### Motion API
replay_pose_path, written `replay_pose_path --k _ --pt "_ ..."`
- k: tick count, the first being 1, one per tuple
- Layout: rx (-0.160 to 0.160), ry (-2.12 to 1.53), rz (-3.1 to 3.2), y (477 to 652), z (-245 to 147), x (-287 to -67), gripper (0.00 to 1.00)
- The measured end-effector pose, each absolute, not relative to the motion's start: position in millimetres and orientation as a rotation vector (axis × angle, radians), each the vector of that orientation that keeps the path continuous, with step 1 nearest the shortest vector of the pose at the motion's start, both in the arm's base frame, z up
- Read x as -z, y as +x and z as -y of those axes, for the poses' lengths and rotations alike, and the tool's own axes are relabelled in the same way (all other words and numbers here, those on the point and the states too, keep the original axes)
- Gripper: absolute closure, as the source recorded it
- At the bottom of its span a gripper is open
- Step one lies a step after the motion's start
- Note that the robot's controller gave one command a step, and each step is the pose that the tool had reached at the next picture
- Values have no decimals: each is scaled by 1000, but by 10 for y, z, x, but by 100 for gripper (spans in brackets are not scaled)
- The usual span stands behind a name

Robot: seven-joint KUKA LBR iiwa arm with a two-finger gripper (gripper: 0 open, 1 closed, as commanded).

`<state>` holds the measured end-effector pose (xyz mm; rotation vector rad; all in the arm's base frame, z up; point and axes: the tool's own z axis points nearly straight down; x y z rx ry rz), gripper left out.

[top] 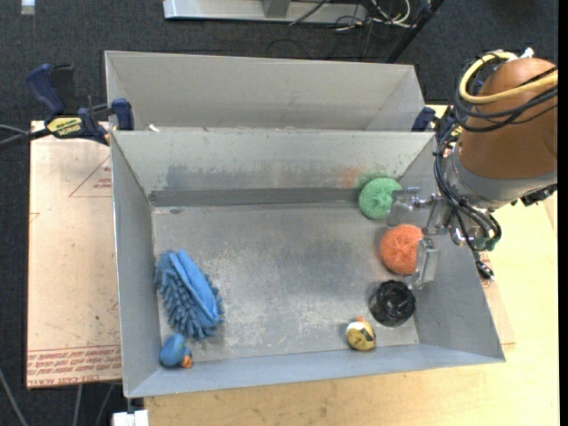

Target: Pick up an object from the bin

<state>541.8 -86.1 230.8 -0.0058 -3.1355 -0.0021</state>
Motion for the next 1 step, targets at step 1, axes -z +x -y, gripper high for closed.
replay_pose_path --k 1 --pt "0 -2 3143 5429 858 -2354 0"
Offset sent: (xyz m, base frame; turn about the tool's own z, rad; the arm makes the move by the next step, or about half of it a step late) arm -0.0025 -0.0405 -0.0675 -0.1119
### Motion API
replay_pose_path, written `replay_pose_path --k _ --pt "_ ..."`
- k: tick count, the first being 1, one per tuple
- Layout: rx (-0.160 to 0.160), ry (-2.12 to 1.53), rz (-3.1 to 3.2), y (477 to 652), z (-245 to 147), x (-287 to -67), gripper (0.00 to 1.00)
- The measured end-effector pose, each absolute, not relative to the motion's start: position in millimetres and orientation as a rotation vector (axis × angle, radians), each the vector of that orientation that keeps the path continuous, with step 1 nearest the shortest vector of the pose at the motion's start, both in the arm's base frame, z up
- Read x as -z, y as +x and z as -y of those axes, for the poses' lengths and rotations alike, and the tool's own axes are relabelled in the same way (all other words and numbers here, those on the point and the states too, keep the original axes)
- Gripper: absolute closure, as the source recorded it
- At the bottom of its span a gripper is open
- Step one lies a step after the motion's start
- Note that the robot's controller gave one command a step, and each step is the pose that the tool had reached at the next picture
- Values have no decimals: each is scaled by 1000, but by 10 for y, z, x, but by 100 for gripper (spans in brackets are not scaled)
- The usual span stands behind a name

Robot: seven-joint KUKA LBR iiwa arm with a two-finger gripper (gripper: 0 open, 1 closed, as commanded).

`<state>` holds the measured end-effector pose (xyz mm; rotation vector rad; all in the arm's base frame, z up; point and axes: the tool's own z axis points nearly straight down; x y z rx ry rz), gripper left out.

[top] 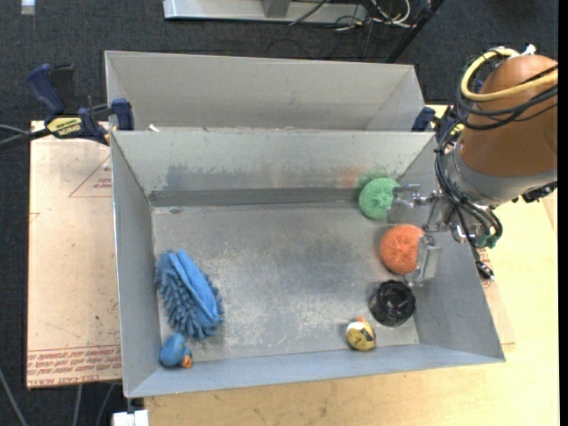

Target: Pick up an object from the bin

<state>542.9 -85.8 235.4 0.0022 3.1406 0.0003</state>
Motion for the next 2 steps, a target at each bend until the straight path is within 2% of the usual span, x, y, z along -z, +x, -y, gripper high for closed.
replay_pose_path --k 1,2 --pt "0 -1 -3139 5432 860 -2350 0" --pt "-2 -94 -3142 5270 904 -2146 0"
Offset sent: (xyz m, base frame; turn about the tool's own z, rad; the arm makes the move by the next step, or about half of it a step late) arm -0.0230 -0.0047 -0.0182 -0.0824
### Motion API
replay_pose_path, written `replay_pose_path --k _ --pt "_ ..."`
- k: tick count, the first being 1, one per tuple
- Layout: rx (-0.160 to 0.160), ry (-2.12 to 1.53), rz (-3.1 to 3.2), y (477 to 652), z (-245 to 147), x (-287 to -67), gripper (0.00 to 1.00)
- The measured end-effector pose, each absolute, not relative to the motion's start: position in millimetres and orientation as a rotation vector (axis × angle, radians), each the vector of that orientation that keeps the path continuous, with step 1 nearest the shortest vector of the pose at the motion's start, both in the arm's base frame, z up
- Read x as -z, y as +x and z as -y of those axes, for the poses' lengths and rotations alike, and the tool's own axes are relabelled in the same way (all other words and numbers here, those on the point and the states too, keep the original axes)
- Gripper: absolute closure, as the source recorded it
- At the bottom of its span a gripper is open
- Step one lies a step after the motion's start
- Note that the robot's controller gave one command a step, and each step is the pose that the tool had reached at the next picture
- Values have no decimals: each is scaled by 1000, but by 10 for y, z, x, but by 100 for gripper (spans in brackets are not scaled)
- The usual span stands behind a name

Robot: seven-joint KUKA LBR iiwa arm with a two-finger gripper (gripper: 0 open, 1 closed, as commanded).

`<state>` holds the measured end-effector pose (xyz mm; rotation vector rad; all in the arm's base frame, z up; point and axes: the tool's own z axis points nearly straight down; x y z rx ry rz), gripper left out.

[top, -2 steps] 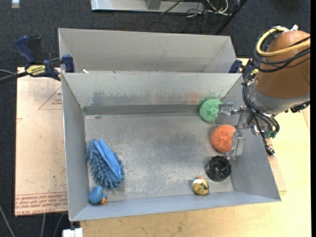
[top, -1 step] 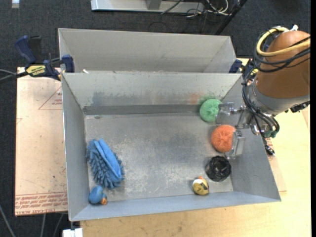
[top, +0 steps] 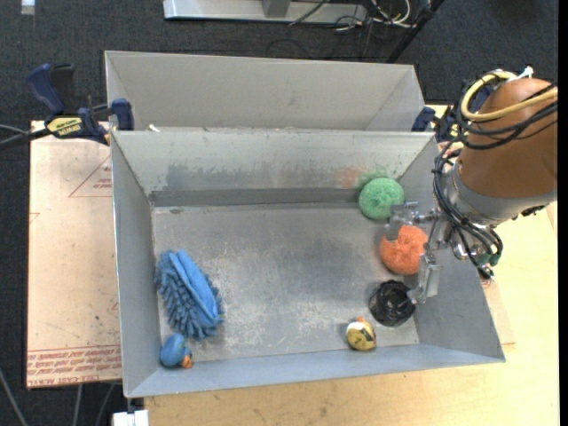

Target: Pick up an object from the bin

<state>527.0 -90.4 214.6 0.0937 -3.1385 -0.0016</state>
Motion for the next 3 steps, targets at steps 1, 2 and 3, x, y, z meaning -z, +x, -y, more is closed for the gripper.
replay_pose_path --k 1,2,3 --pt "0 95 3149 5503 1207 -1889 0" --pt "3 341 3123 5172 1170 -1484 100" --pt "3 342 3122 5173 1169 -1484 0"
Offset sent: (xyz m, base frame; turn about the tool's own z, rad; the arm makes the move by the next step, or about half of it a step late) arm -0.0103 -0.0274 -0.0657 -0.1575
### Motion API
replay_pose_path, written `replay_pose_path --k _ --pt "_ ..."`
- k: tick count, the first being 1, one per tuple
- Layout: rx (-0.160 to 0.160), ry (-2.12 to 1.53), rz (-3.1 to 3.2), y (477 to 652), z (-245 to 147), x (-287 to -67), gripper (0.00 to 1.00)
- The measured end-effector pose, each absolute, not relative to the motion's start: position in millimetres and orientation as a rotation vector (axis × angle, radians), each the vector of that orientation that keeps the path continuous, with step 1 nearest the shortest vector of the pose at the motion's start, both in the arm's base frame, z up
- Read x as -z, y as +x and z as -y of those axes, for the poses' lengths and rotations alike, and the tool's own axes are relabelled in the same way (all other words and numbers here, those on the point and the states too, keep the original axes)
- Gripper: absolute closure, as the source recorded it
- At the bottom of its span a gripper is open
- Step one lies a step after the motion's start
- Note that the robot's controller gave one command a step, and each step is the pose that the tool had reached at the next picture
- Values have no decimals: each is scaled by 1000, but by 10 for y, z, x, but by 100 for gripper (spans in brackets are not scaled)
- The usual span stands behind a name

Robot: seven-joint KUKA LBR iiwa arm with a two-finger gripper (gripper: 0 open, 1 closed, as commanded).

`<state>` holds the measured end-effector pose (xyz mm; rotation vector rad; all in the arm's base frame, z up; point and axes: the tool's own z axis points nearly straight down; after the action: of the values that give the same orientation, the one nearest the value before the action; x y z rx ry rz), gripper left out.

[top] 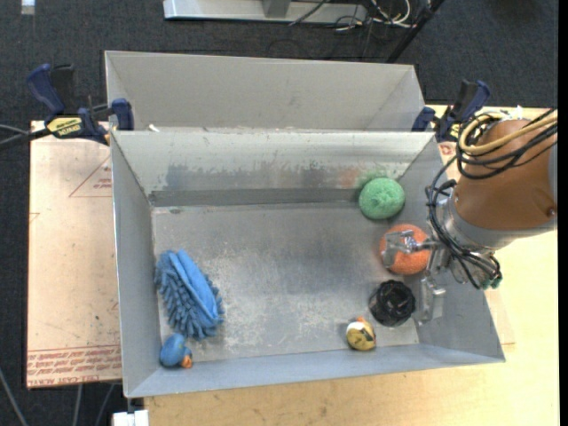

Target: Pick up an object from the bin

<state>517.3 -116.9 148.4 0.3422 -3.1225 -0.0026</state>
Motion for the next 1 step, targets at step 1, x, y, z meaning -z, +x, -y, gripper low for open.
replay_pose_path --k 1 --pt "2 342 3122 5173 1169 -1484 0"
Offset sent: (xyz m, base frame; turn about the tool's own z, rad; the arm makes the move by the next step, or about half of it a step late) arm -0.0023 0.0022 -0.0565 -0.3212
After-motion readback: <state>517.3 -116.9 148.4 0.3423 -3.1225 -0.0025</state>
